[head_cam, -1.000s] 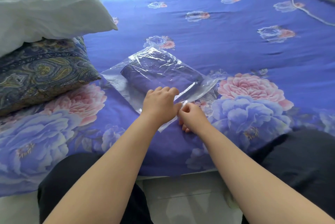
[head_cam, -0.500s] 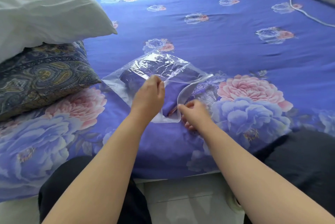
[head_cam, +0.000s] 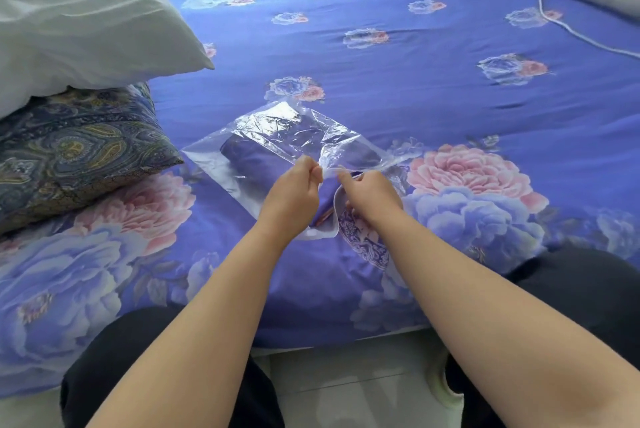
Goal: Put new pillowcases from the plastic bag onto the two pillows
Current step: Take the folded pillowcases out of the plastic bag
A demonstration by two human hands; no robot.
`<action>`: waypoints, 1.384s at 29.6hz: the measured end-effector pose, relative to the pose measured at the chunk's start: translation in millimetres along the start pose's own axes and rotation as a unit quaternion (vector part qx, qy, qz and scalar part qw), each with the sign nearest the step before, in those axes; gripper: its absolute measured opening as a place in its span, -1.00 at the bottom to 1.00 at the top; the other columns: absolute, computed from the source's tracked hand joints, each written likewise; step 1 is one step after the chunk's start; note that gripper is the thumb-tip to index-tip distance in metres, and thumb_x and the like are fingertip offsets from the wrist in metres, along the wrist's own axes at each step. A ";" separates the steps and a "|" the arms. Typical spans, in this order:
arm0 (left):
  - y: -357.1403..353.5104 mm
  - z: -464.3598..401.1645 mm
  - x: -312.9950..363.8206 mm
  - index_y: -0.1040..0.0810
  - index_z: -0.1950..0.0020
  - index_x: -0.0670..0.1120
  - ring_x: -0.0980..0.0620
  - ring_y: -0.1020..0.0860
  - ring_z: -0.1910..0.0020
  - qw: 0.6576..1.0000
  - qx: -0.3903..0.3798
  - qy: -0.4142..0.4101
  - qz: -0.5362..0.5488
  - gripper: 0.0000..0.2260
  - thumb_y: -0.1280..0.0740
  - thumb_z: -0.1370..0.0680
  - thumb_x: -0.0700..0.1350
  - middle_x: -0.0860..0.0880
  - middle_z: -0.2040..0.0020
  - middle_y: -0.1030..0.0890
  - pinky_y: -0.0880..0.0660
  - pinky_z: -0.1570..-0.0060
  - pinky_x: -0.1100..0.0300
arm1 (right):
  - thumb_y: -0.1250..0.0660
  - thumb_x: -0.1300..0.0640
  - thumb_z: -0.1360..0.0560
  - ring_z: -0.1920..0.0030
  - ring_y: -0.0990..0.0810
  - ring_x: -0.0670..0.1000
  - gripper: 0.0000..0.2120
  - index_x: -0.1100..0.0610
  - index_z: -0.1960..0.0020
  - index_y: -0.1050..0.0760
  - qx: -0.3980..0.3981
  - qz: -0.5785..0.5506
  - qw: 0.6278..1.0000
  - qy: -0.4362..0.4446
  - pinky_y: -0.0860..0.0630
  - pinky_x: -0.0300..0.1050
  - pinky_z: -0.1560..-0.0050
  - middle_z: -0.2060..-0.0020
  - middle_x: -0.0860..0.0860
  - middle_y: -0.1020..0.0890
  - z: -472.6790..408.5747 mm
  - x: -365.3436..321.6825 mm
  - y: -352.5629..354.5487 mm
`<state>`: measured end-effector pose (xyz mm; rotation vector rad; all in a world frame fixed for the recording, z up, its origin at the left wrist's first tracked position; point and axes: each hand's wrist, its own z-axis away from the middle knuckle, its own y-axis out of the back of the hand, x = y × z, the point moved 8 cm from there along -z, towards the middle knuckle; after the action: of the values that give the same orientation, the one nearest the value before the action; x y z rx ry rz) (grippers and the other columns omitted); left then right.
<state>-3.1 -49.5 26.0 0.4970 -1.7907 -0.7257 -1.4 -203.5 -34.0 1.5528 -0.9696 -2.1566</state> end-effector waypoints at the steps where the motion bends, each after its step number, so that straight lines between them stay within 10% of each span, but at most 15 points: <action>1: 1.4 0.8 -1.6 -0.34 0.15 -0.06 -0.08 -0.40 0.23 1.000 0.013 0.005 0.005 -0.86 -0.12 -0.62 -0.15 0.08 0.32 -0.43 -0.25 0.23 0.12 | -0.15 -0.16 -0.47 0.04 -0.62 0.20 -0.56 0.20 0.13 -0.57 0.003 -0.023 1.000 -0.007 -0.54 0.08 -0.05 0.10 0.19 -0.66 -2.7 0.1 1.7; 10: 63.4 -5.7 -40.5 -0.38 0.19 -0.04 -0.08 -0.54 0.18 0.943 0.247 0.143 0.171 -0.80 -0.11 -0.62 -0.12 0.03 0.26 -0.53 -0.37 0.18 0.15 | -0.19 0.32 -0.42 0.73 -0.33 -0.06 -0.78 0.20 0.40 -0.41 -0.008 -0.182 0.976 -0.118 -0.27 -0.37 0.62 0.70 0.00 -0.44 0.6 73.2 27.1; 15: 36.2 0.6 -21.0 -0.45 0.22 -0.02 0.21 -0.48 0.40 0.951 0.152 0.101 0.248 -0.79 -0.21 -0.61 -0.08 0.07 0.37 -0.54 -0.41 0.27 0.33 | -0.22 0.26 -0.50 0.44 -0.62 0.07 -0.91 0.17 0.02 -0.34 0.115 -0.337 0.934 -0.034 -0.52 -0.17 0.46 0.30 0.13 -0.65 13.5 44.4 47.0; 22: 29.7 6.6 -1.5 -0.53 0.26 -0.06 0.21 -0.50 0.38 0.981 0.099 0.034 0.165 -0.78 -0.30 -0.56 -0.02 0.10 0.36 -0.62 -0.41 0.22 0.24 | -0.18 -0.33 -0.46 -0.07 -0.58 0.18 -0.34 0.29 -0.01 -0.58 -0.048 -0.066 0.992 -0.095 -0.44 -0.07 -0.11 0.02 0.18 -0.63 12.4 33.2 -23.2; 28: 29.3 -11.1 -45.1 -0.50 -0.29 -0.02 -0.08 -0.31 -0.41 0.991 0.072 0.046 -0.106 -0.69 -0.11 -0.63 0.01 -0.01 -0.37 -0.45 -0.22 -0.38 -0.01 | -0.43 -0.03 -0.37 -0.09 -0.59 0.17 -0.66 0.18 -0.04 -0.62 -0.039 -0.182 0.972 -0.146 -0.50 0.03 -0.17 -0.01 0.14 -0.66 2.3 36.1 -38.3; 34: -22.5 2.6 -114.4 0.01 -0.56 -0.01 -0.20 0.02 -0.52 0.958 -0.079 0.160 -0.226 -0.50 0.07 -0.64 0.11 0.06 -0.57 0.07 0.03 -0.46 -0.11 | -0.31 0.30 -0.48 0.40 -0.47 -0.02 -0.83 0.13 0.25 -0.44 -0.029 -0.565 0.822 -0.068 -0.43 -0.21 0.40 0.42 0.03 -0.50 39.9 49.0 -8.8; 41: -27.8 3.5 -121.4 -0.03 -0.55 0.03 -0.21 0.06 -0.52 0.951 -0.123 0.181 -0.219 -0.51 0.11 -0.64 0.14 0.09 -0.57 0.03 0.07 -0.45 -0.13 | -0.05 0.28 -0.50 0.02 -0.51 0.05 -0.76 0.20 -0.02 -0.48 0.008 -0.740 0.672 -0.012 -0.43 -0.18 -0.04 0.10 0.09 -0.56 82.8 62.4 59.3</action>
<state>32.5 9.7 -77.7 0.8143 -1.2352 -1.0718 -108.3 -255.6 -22.9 2.8058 0.7669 -2.8909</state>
